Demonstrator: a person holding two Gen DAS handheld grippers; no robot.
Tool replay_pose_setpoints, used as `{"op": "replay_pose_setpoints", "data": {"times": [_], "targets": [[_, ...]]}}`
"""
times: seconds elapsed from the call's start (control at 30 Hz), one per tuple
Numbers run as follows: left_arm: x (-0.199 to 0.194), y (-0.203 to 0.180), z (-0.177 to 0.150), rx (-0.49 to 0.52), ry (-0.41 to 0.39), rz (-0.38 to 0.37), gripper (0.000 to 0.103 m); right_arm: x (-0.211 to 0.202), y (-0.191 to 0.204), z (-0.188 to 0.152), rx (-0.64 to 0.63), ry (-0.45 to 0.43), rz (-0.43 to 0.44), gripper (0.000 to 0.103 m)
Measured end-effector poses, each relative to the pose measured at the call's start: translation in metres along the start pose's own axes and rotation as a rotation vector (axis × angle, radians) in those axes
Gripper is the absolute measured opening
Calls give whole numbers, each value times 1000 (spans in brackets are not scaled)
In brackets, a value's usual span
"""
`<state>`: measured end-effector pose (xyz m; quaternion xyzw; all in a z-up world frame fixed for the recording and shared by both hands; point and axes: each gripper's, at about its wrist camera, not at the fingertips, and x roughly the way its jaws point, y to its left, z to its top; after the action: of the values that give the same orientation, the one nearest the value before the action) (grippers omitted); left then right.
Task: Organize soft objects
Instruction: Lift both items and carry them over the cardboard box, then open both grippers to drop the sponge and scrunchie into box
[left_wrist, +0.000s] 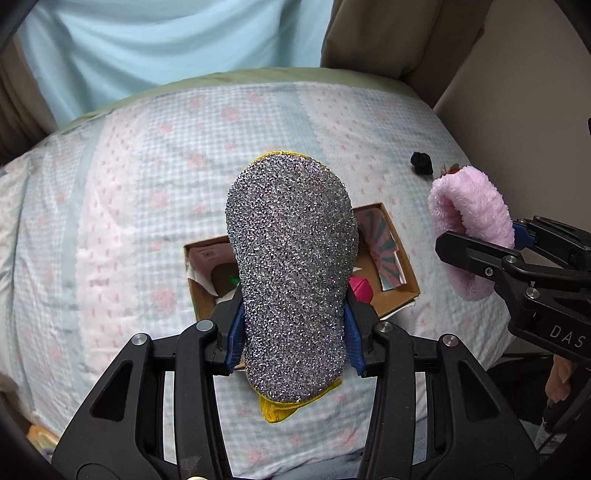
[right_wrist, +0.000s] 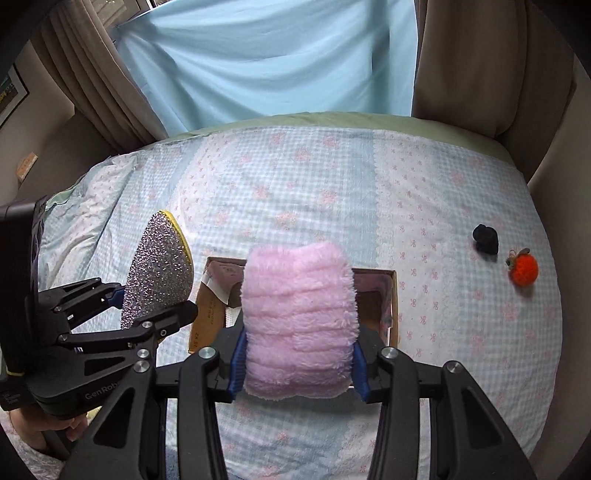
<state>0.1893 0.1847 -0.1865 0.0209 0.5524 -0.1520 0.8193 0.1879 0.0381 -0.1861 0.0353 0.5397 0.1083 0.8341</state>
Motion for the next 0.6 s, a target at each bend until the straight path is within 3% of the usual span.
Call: {"op": "replay_pose_setpoints", "data": {"times": [0.2,0.4,0.6], "targets": [[51,16,6,27,107,-41,40,62,-13,5,114,149,27,42],[115,34,3,-14,250,-70,40,121,-32,9,200,291,5,42],[165,30,-3,54,358,-40,40,158,-41,7,277,370,9,42]]}}
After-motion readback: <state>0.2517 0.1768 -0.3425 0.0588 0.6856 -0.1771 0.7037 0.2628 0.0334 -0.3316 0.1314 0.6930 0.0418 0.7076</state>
